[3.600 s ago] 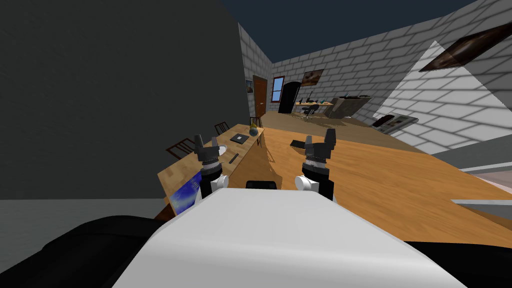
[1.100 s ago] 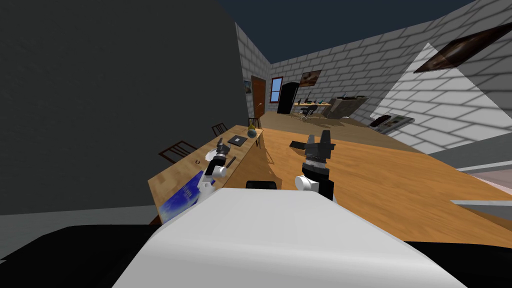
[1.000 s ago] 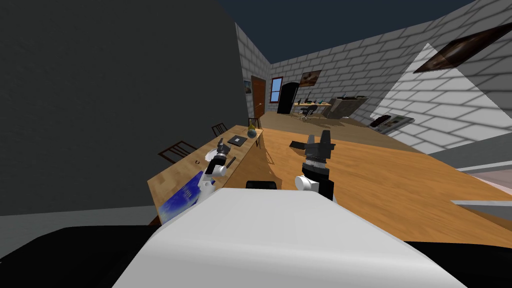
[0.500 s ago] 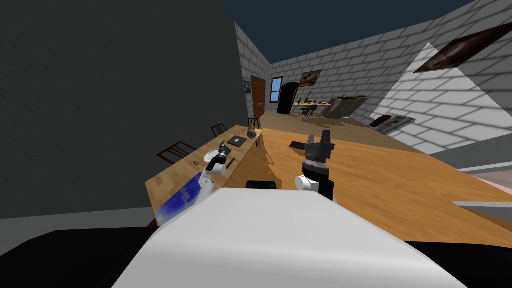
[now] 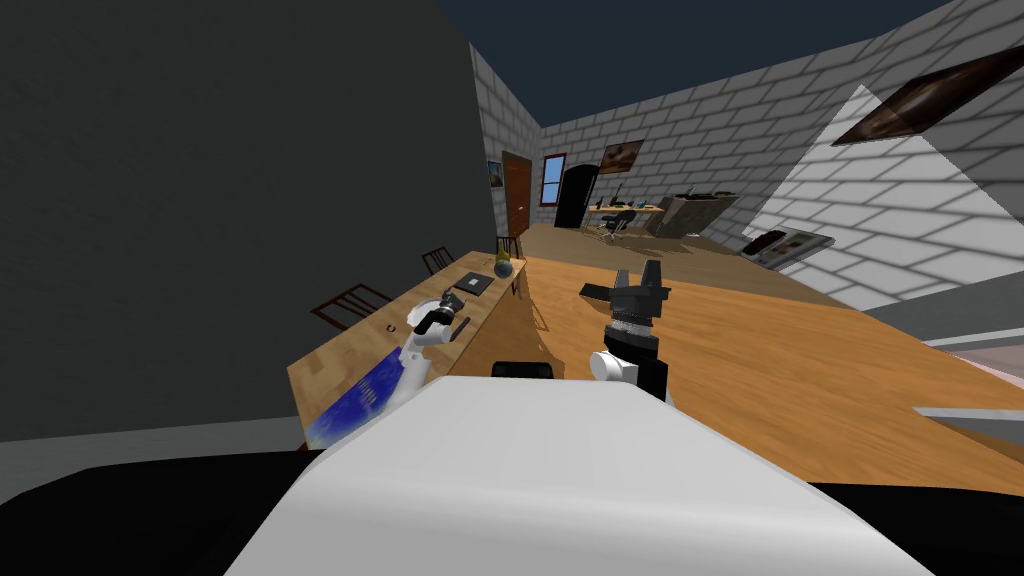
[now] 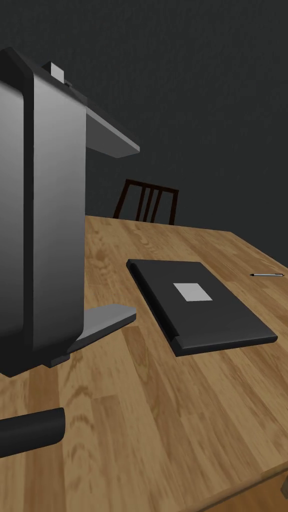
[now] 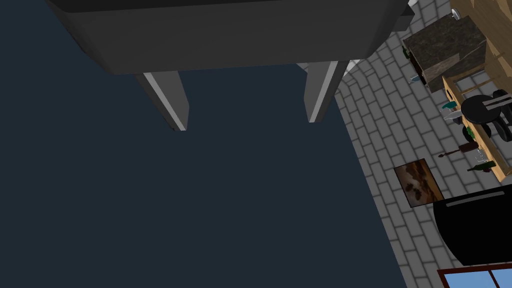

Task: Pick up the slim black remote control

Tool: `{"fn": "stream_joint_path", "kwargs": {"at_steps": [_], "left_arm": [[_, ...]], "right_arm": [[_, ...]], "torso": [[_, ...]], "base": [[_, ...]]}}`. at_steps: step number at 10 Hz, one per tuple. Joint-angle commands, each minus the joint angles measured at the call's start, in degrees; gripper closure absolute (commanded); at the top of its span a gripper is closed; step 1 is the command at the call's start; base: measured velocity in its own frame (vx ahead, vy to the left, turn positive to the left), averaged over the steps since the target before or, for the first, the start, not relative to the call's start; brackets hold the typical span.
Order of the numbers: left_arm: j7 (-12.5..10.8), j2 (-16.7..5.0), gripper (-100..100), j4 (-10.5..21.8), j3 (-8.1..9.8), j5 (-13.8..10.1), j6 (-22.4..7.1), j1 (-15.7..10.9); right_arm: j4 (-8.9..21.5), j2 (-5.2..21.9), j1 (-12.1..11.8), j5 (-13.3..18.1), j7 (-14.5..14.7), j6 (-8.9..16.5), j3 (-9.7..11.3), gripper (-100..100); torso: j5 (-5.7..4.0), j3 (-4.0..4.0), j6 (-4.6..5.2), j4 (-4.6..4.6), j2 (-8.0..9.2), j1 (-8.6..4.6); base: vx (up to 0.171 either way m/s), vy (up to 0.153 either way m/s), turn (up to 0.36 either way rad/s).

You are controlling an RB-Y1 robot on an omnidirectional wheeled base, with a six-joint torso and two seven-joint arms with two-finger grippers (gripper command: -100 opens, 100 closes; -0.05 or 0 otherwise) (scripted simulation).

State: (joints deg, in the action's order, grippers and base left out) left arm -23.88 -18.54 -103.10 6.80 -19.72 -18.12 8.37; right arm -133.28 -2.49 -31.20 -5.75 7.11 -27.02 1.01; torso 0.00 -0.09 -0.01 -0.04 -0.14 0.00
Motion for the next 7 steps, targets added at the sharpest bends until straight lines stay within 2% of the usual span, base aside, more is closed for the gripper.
{"fn": "stream_joint_path", "kwargs": {"at_steps": [1,2,3,4,5,6,7], "left_arm": [[-0.5,-0.1,-100,1.4,0.10,-0.5,-2.8,-0.8],[-1.5,-0.8,-100,3.9,0.33,-1.8,-4.4,-2.0],[-1.5,-0.8,-100,3.9,0.33,-1.8,-5.9,-2.0],[-2.4,-1.5,-100,6.0,0.55,-3.1,-7.8,-3.2],[-2.4,-1.5,-100,6.4,0.55,-3.1,-9.1,-3.2],[-3.3,-2.2,-100,9.0,0.76,-4.4,-10.8,-4.4],[-3.3,-2.2,-100,9.0,0.76,-4.4,-12.2,-4.4]], "right_arm": [[0.0,0.0,0.0,0.0,0.0,0.0,0.0,0],[0.0,0.0,0.0,0.0,0.0,0.0,0.0,0],[0.0,0.0,0.0,0.0,0.0,0.0,0.0,0],[0.0,0.0,0.0,0.0,0.0,0.0,0.0,0],[0.0,0.0,0.0,0.0,0.0,0.0,0.0,0],[0.0,0.0,0.0,0.0,0.0,0.0,0.0,0],[0.0,0.0,0.0,0.0,0.0,0.0,0.0,0]], "torso": [[0.00,0.00,0.00,0.00,0.00,0.00],[0.00,0.01,0.00,0.00,0.01,-0.01],[0.00,-0.01,0.00,-0.01,-0.02,0.00],[0.00,0.00,0.00,0.00,0.01,-0.01],[0.00,-0.01,0.00,0.00,-0.02,-0.02],[0.00,0.00,-0.01,0.00,0.01,0.00],[0.00,0.00,-0.01,0.00,0.01,0.01]], "base": [[0.032,-0.004,0.003],[0.042,0.000,0.012],[0.033,-0.001,0.006],[0.040,-0.007,0.016],[0.035,-0.001,0.008],[0.037,-0.001,0.017],[0.032,-0.003,0.013]]}}
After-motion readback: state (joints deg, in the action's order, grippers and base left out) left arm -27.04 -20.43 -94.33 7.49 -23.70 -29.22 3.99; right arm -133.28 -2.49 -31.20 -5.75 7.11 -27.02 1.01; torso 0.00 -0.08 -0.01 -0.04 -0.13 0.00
